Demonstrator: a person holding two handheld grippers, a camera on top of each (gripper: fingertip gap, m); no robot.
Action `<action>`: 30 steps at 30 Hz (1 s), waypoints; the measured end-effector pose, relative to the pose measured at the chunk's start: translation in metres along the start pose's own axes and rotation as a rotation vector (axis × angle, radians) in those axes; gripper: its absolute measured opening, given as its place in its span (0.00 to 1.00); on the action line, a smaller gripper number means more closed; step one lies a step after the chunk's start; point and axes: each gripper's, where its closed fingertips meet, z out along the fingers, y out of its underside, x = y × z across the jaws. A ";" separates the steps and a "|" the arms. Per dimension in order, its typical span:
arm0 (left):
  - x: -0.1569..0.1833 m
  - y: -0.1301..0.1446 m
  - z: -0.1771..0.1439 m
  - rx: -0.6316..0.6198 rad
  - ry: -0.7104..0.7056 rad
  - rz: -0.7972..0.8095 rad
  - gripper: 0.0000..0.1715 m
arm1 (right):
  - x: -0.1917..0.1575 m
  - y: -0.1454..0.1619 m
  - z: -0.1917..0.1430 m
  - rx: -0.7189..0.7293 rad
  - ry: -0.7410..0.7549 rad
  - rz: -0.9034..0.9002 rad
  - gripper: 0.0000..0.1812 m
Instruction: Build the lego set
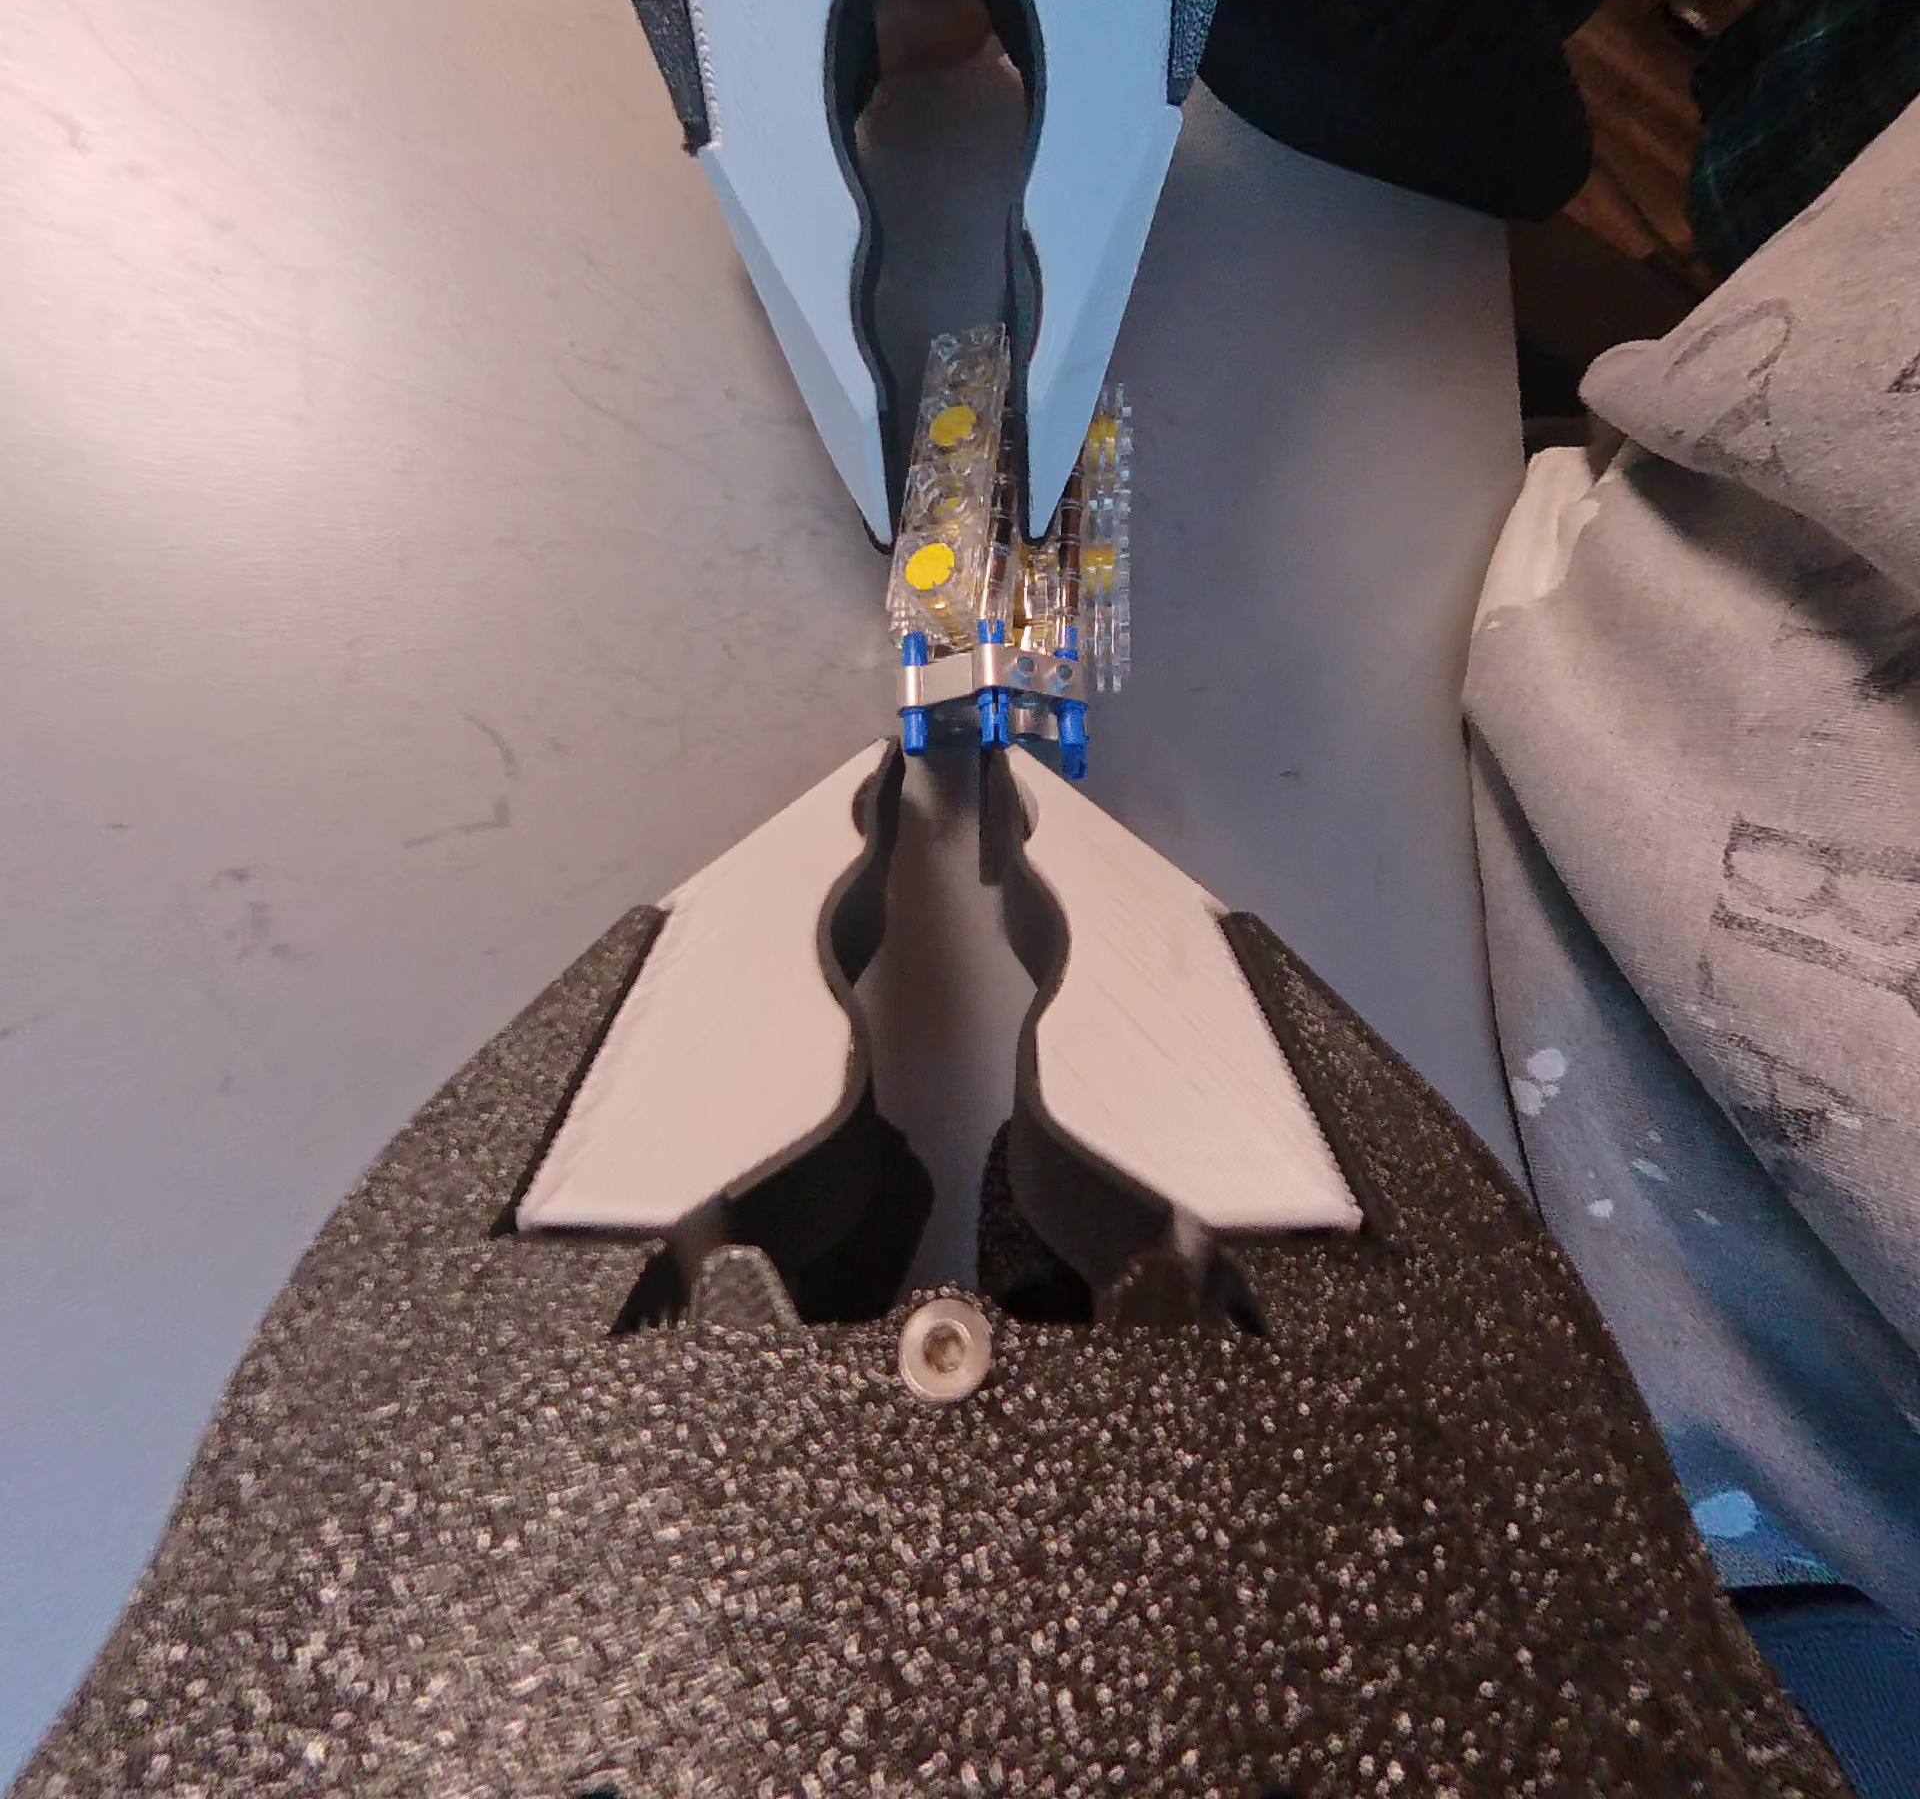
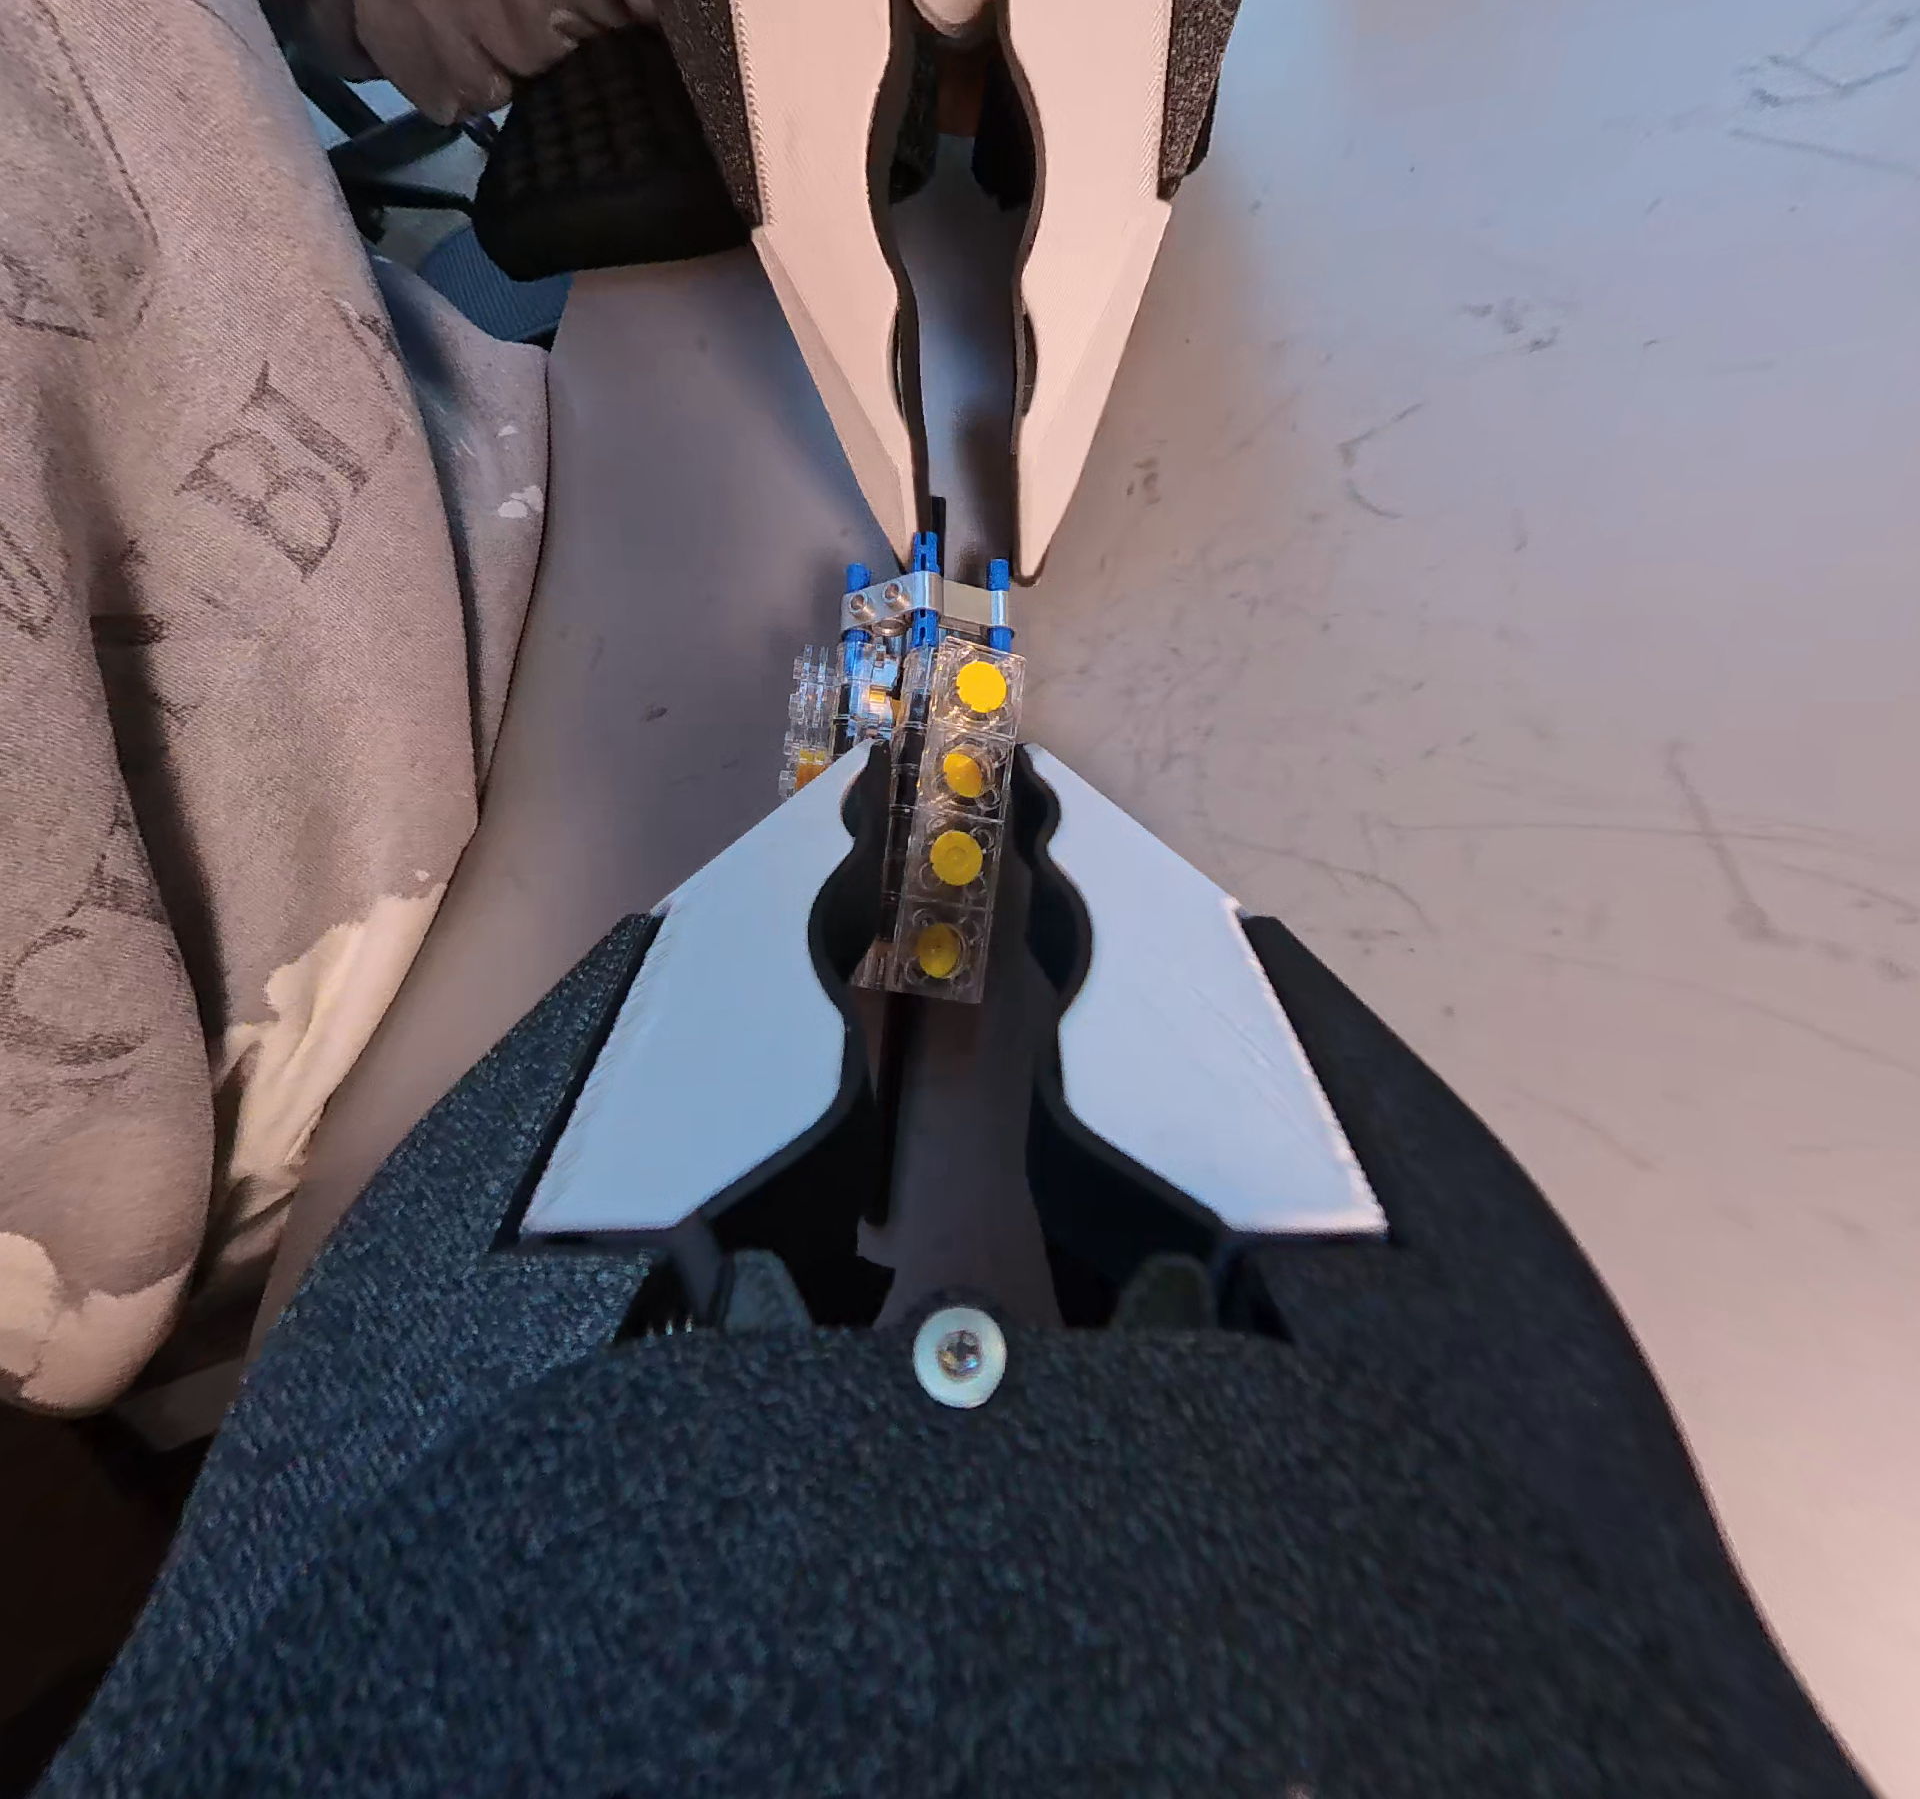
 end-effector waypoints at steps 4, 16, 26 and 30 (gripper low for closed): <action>0.003 -0.001 0.001 0.004 0.029 -0.003 0.09 | -0.001 0.000 -0.001 0.011 -0.022 -0.019 0.11; 0.017 -0.004 0.007 0.002 0.122 -0.072 0.13 | -0.010 0.003 -0.001 -0.006 -0.103 -0.039 0.10; 0.023 -0.004 0.014 -0.024 0.143 -0.025 0.12 | -0.018 0.006 -0.002 -0.023 -0.169 -0.050 0.08; 0.022 -0.007 0.014 -0.009 0.128 -0.019 0.09 | -0.017 0.009 -0.002 -0.040 -0.148 -0.021 0.10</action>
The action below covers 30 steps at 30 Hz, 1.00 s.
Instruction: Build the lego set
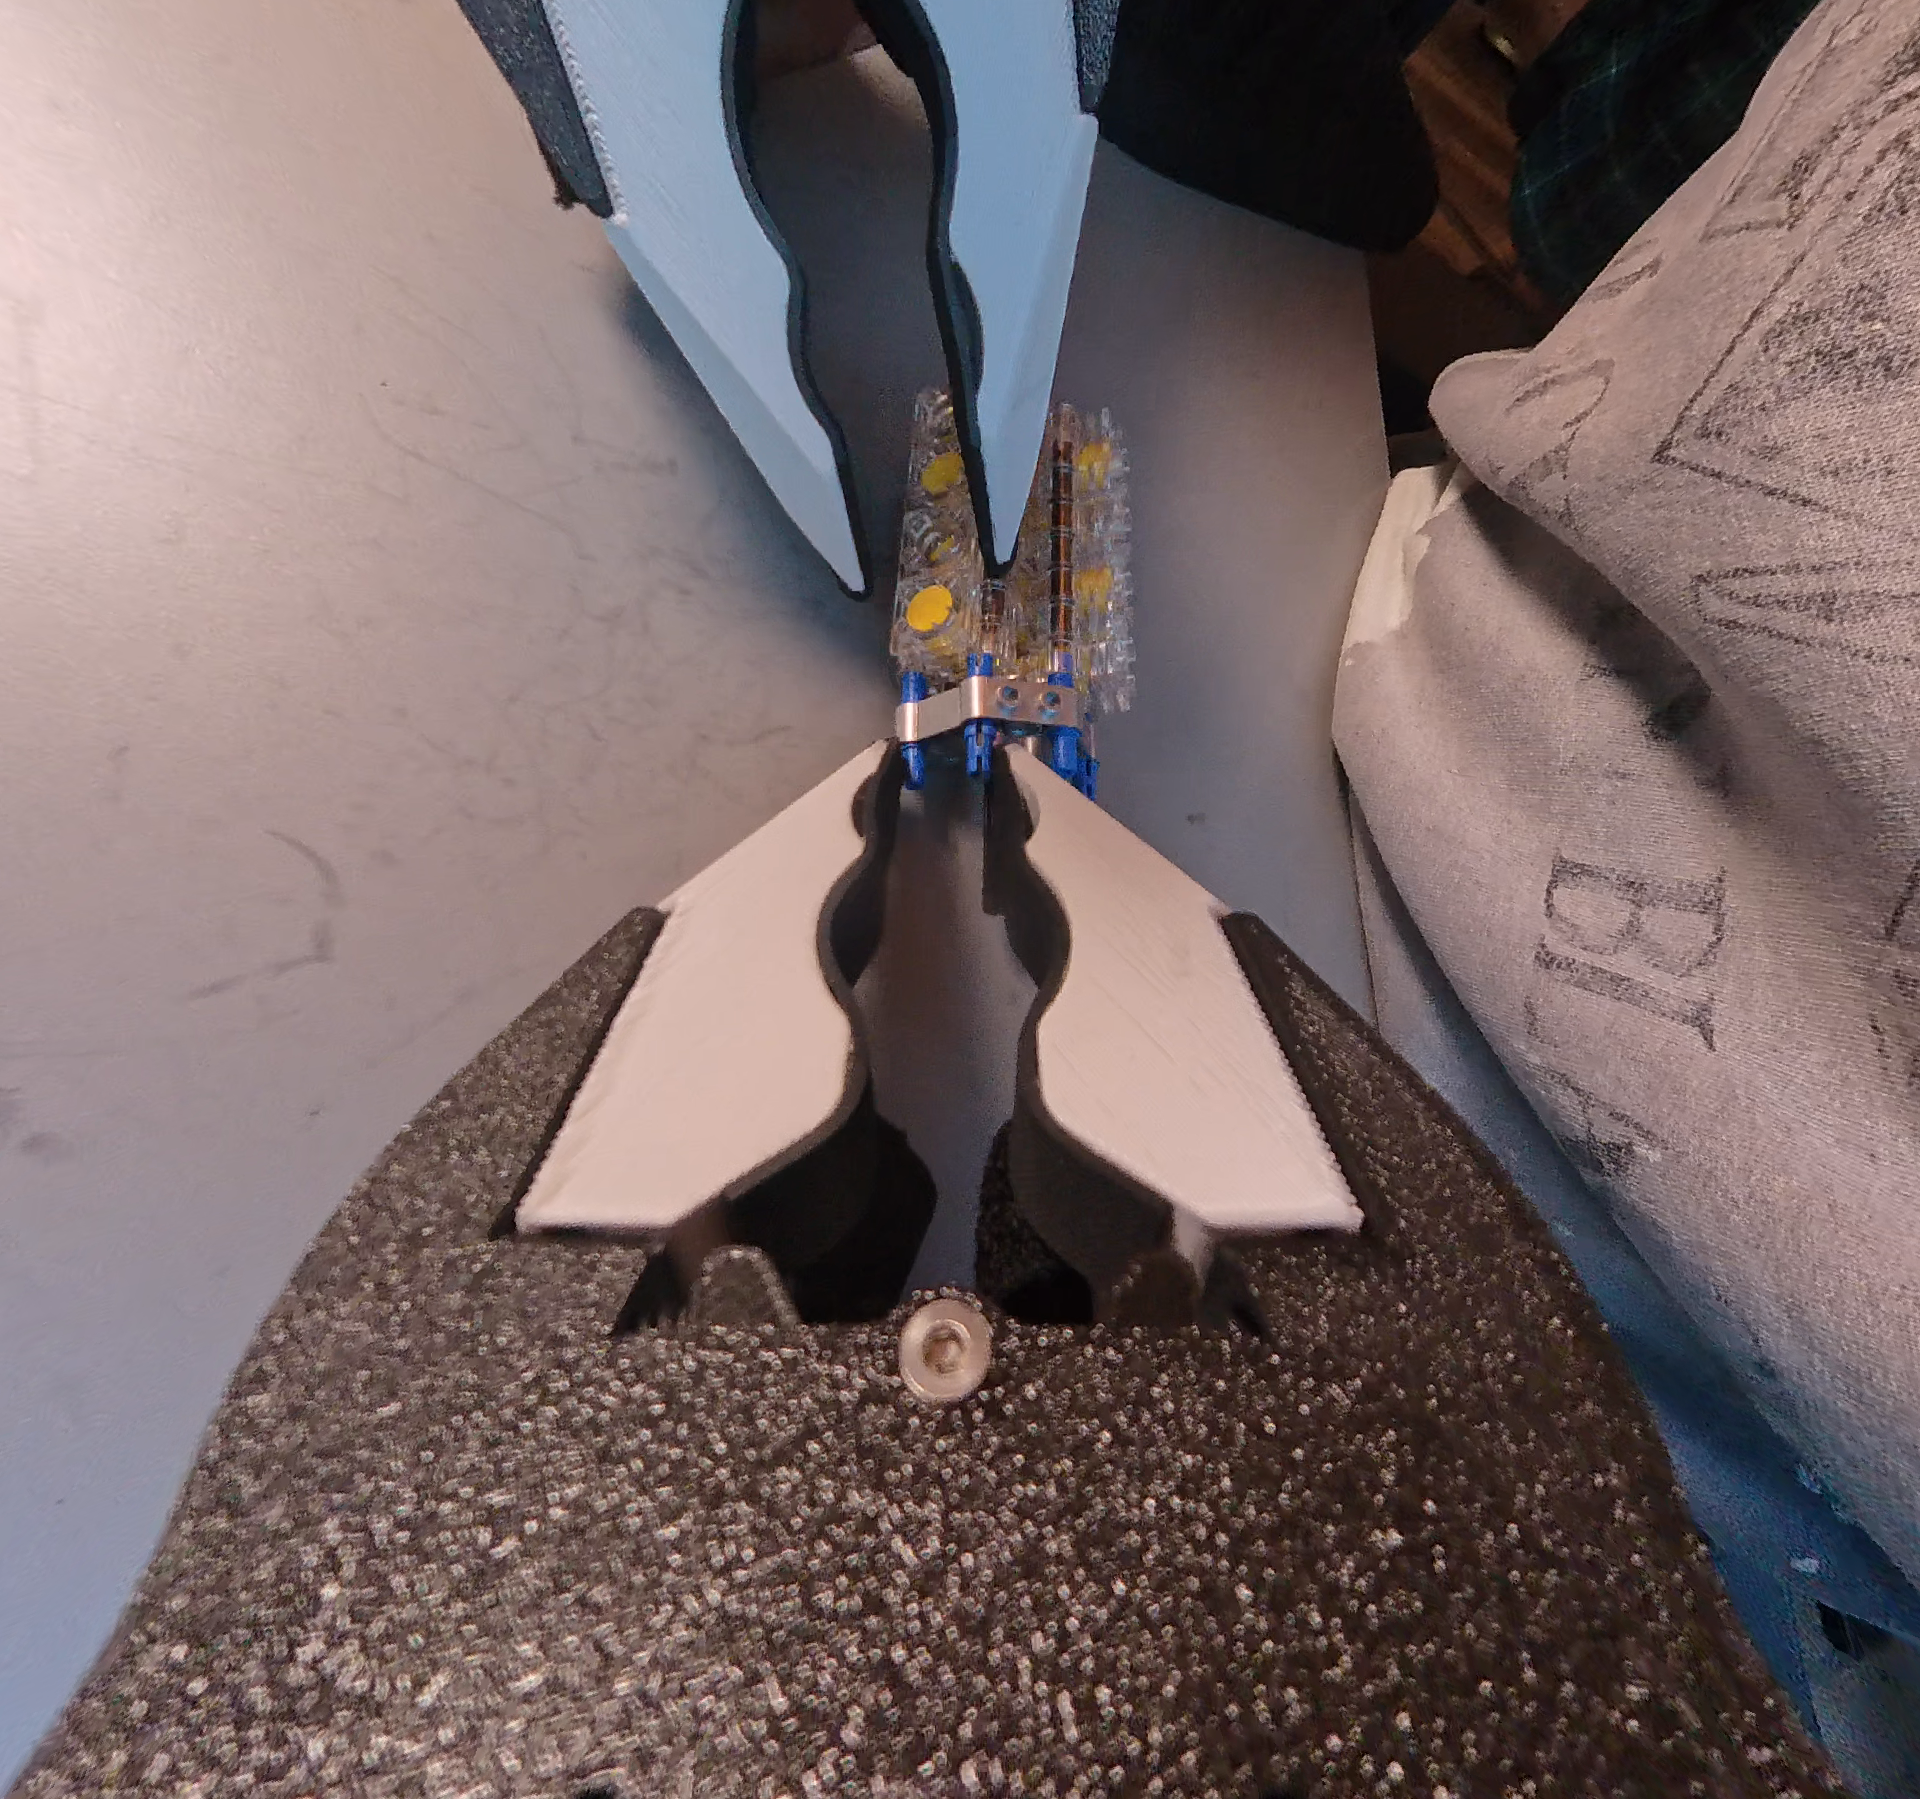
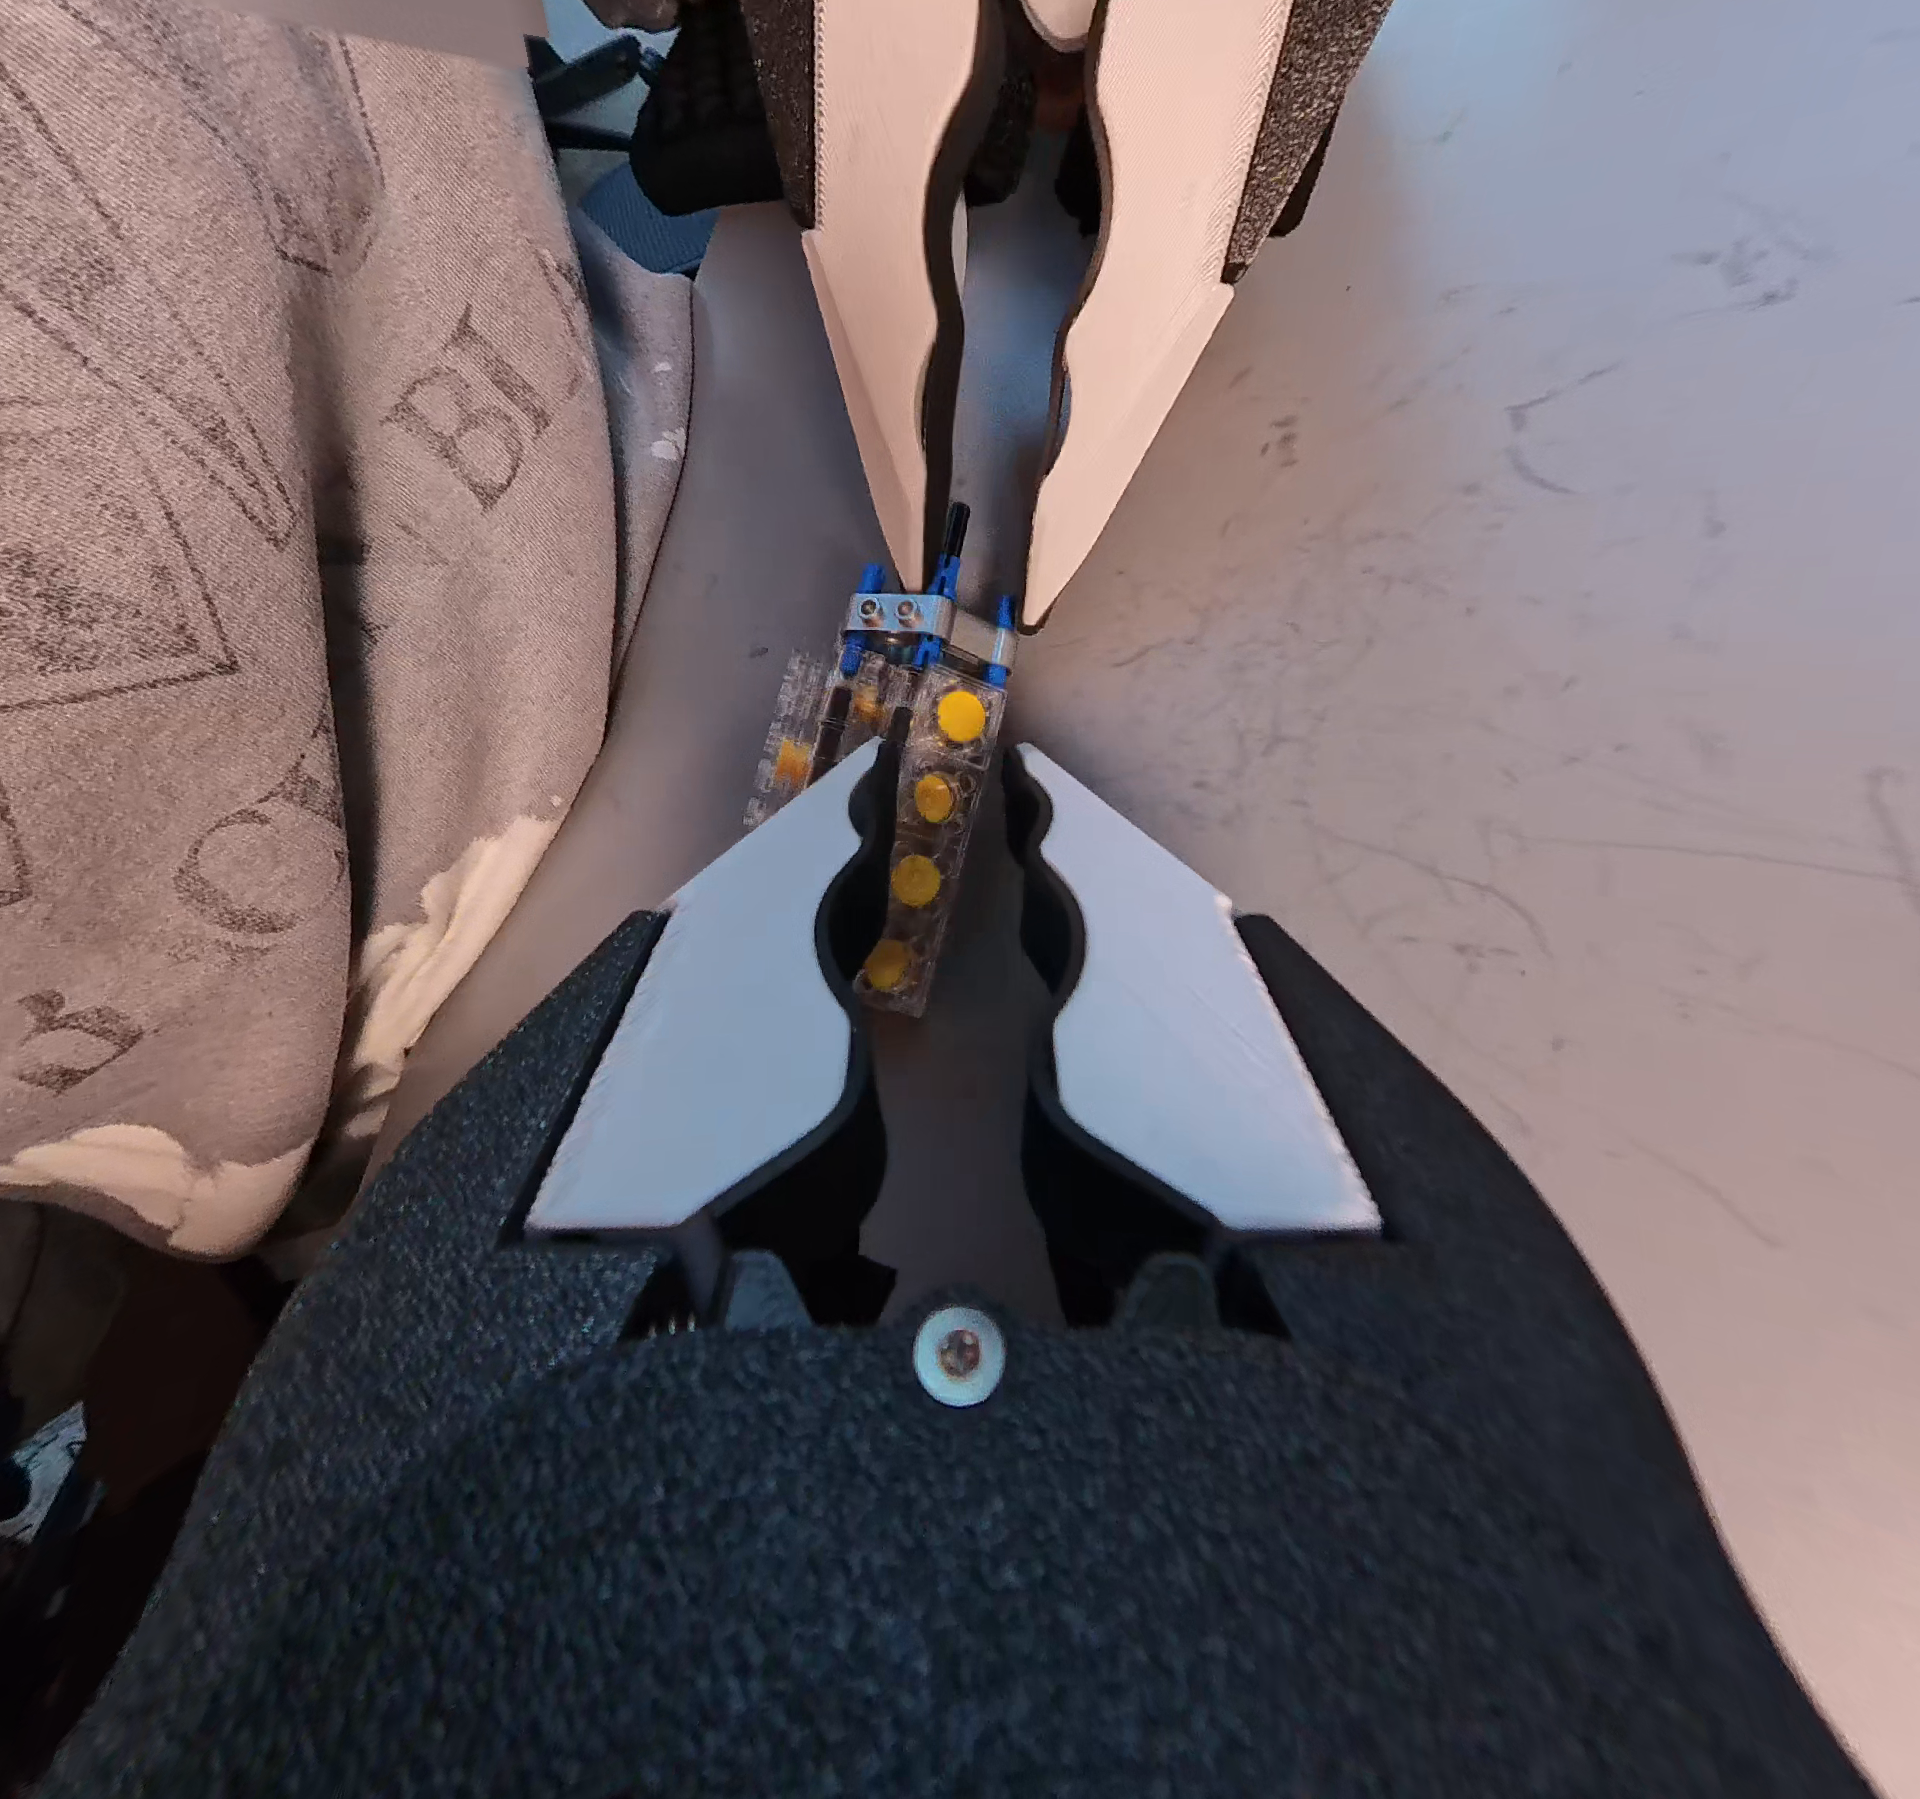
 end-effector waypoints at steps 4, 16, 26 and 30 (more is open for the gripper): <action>0.001 0.002 -0.001 -0.006 -0.001 0.006 0.11 | 0.003 0.004 -0.006 -0.045 0.063 0.030 0.17; 0.006 0.000 0.000 0.018 -0.012 0.045 0.07 | -0.011 0.008 0.007 -0.094 0.050 0.119 0.11; 0.010 -0.001 0.001 0.042 -0.027 0.082 0.04 | -0.012 0.008 0.007 -0.055 0.014 0.115 0.11; 0.012 -0.001 0.003 0.038 -0.024 0.103 0.04 | -0.015 0.008 0.007 -0.040 -0.012 0.107 0.10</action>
